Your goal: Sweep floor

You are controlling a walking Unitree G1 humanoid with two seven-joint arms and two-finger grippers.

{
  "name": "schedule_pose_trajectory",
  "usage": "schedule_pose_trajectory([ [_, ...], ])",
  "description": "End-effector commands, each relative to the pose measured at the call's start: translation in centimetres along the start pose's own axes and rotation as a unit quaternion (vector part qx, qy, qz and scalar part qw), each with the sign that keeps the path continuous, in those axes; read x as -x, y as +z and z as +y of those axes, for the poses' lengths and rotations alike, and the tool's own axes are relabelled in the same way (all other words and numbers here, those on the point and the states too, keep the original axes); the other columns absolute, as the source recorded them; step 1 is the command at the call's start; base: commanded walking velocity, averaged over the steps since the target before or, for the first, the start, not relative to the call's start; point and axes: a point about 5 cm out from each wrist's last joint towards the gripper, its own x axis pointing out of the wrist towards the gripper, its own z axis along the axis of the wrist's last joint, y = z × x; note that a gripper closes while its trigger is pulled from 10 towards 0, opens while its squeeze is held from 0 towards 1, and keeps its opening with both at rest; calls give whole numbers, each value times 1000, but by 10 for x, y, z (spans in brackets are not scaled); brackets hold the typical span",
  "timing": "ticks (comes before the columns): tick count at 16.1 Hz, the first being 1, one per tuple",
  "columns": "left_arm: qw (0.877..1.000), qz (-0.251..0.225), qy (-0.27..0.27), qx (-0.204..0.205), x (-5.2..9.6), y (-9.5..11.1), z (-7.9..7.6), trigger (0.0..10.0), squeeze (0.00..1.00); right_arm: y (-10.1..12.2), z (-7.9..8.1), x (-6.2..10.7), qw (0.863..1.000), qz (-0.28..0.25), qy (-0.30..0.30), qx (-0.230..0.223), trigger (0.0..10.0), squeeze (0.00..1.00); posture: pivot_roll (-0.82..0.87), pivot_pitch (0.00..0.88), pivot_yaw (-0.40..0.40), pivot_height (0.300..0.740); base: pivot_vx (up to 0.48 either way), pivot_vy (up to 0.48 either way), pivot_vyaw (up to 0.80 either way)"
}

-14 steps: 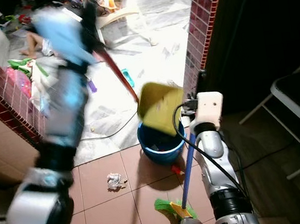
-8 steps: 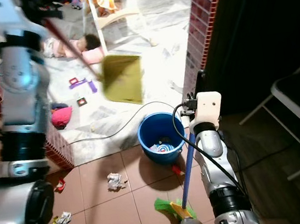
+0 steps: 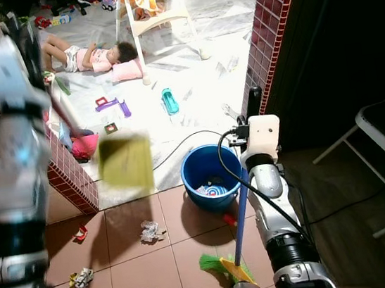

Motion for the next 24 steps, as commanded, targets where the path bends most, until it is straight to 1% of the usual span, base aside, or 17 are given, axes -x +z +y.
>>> schedule_pose_trajectory([
  [1, 998, -60, 10, -24, -5, 23, 5, 10000, 0, 8, 2, -5, 1000, -20, 5, 7, 10000, 0, -73, 0, 5, 740, 0, 0, 0],
  [2, 999, -44, 11, -26, 0, 16, 4, 10000, 0, 9, 3, -5, 1000, -21, 6, 7, 10000, 0, -75, 0, 5, 740, 0, 0, 0],
  [3, 999, -20, 8, -36, 8, 6, 1, 10000, 0, 9, 3, -5, 1000, -21, 8, 3, 10000, 0, -74, 0, 5, 740, 0, 0, 0],
  [4, 999, 4, 7, -32, 17, -1, -2, 10000, 0, 9, 3, -5, 1000, -22, 9, 2, 10000, 0, -74, 3, 5, 740, 0, 0, 0],
  [6, 997, 74, -7, -7, 40, -18, -20, 10000, 0, 8, 4, -6, 1000, -19, 15, -7, 10000, 0, -48, 1, 0, 740, 0, 0, 0],
  [7, 997, 80, -19, -7, 49, -20, -27, 10000, 0, 10, 9, -9, 1000, -21, 18, -15, 10000, 0, -43, 5, 5, 740, 0, 0, 0],
  [8, 996, 91, -12, -5, 54, -23, -30, 10000, 0, 12, 14, -12, 999, -21, 21, -20, 10000, 0, -43, 5, 5, 740, 0, 0, 0],
  [11, 993, 117, -12, -9, 60, -28, -33, 10000, 0, 15, 28, -14, 999, -22, 43, -25, 10000, 0, -28, 23, 4, 740, 0, 0, 0],
  [12, 992, 121, -13, -15, 61, -25, -36, 10000, 0, 21, 37, -15, 997, -30, 65, -27, 10000, 0, -32, 39, 10, 740, 0, 0, 0],
  [14, 992, 125, -26, -23, 60, -21, -48, 10000, 0, 31, 40, -20, 996, -47, 68, -35, 10000, 0, -13, 56, 18, 740, 0, 0, 0],
  [15, 991, 130, -29, -16, 60, -18, -55, 10000, 0, 36, 42, -22, 996, -50, 69, -39, 10000, 0, -29, 66, 11, 740, 0, 0, 0],
  [16, 991, 129, -33, -12, 60, -14, -61, 10000, 0, 39, 43, -22, 995, -54, 71, -39, 10000, 0, -33, 76, 7, 740, 0, 0, 0],
  [17, 990, 131, -44, -16, 65, -17, -67, 10000, 0, 38, 44, -21, 995, -52, 73, -40, 10000, 0, -41, 72, 1, 740, 0, 0, 0],
  [18, 988, 143, -52, -4, 70, -22, -70, 10000, 0, 37, 45, -20, 995, -51, 77, -40, 10000, 0, -42, 74, -1, 740, 0, 0, 0],
  [21, 983, 174, -56, 2, 79, -34, -62, 10000, 0, 32, 38, -12, 996, -45, 59, -42, 10000, 0, -48, 75, -8, 740, 0, 0, 0],
  [23, 980, 189, -58, -3, 83, -42, -65, 10000, 0, 30, 34, -7, 997, -50, 55, -37, 10000, 0, -52, 72, -14, 740, 0, 0, 0],
  [24, 980, 191, -63, -6, 84, -43, -69, 10000, 0, 34, 34, -7, 996, -61, 58, -31, 10000, 0, -56, 75, -15, 740, 0, 0, 0],
])
